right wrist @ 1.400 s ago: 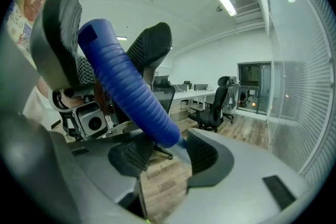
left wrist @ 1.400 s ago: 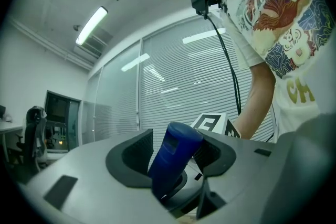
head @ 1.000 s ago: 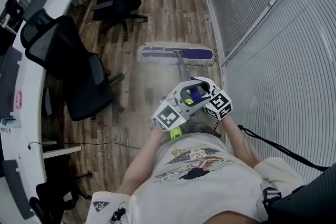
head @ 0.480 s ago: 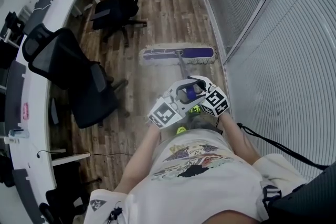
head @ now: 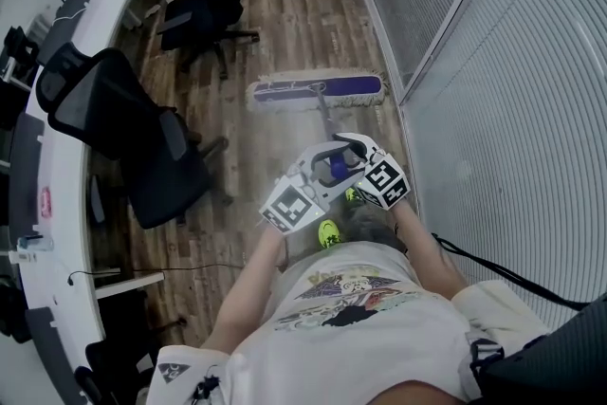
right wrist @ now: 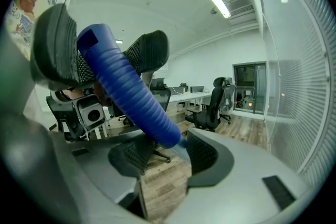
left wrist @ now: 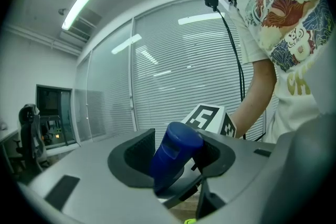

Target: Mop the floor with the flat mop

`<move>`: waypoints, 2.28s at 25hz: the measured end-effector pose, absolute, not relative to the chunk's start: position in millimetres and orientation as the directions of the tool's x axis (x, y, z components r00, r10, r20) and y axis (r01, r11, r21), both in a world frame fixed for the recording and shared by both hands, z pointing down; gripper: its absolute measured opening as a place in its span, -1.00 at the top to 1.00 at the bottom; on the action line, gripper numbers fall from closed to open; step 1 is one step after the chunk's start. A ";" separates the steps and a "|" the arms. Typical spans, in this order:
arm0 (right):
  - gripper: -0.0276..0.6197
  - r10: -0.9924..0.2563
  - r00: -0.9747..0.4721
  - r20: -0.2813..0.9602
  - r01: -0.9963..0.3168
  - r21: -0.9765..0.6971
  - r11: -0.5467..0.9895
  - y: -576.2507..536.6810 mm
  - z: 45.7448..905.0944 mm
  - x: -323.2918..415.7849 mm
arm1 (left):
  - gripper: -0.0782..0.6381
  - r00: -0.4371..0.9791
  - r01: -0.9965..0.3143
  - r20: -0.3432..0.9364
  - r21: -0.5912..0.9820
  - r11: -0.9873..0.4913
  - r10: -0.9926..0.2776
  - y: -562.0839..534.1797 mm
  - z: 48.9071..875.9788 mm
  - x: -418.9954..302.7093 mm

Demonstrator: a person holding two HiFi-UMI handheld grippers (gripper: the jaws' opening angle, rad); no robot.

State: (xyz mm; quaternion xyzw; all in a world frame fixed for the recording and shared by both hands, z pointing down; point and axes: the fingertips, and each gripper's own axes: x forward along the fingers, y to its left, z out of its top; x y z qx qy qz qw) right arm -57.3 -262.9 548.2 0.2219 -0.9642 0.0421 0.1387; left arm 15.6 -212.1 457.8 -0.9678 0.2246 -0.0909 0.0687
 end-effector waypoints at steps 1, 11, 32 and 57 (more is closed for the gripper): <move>0.33 -0.416 -0.863 0.287 -0.439 -0.017 0.898 -260.8 548.0 -54.6 | 0.25 0.882 -0.421 0.150 -0.175 -0.890 -0.447 -209.9 457.9 18.4; 0.33 -0.410 -0.868 0.281 -0.435 -0.029 0.900 -208.7 545.7 -23.0 | 0.27 0.876 -0.411 0.194 -0.176 -0.894 -0.441 -158.7 458.3 52.1; 0.33 -0.369 -0.897 0.243 -0.390 -0.047 0.919 44.6 559.4 91.2 | 0.27 0.830 -0.473 0.241 -0.175 -0.864 -0.503 90.6 474.7 169.9; 0.32 -0.345 -0.890 0.298 -0.379 -0.063 0.923 292.1 543.6 37.7 | 0.26 0.847 -0.475 0.213 -0.107 -0.873 -0.487 336.7 454.7 110.6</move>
